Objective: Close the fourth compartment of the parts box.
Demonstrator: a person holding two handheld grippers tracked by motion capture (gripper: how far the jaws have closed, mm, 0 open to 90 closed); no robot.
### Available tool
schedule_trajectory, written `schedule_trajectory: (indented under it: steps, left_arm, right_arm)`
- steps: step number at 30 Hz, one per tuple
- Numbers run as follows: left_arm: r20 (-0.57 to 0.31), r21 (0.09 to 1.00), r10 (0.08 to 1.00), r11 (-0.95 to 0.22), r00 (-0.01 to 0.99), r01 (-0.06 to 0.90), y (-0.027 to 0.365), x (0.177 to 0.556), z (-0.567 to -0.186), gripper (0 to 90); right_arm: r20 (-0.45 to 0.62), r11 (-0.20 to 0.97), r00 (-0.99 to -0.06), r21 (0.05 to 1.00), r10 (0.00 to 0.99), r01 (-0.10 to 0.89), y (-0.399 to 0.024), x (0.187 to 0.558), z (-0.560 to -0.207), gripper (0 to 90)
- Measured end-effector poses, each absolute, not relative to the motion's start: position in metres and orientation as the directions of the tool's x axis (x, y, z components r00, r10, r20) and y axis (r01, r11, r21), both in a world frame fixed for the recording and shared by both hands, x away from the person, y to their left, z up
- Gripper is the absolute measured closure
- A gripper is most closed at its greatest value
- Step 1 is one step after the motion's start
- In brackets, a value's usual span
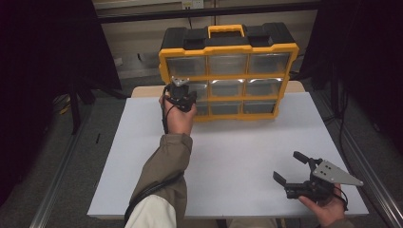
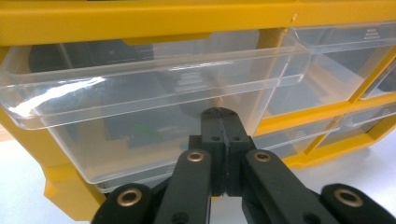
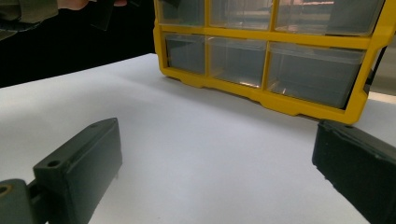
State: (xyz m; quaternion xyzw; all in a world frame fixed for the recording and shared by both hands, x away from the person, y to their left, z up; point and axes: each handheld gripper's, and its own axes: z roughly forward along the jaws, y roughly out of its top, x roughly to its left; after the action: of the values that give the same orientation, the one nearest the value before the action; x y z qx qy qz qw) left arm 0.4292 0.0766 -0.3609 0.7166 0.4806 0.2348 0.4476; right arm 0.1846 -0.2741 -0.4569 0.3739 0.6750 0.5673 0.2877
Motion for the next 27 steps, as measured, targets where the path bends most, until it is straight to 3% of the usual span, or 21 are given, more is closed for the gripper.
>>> schedule_trajectory:
  steps: [27]
  left_arm:
    - [-0.091, 0.88, 0.907, -0.12, 0.411, 0.459, 0.0717, 0.4394, -0.3613, 90.0]
  right_arm:
    - [0.044, 0.072, -0.556, 0.98, 0.83, 0.185, -0.2747, 0.184, -0.4572, 1.5]
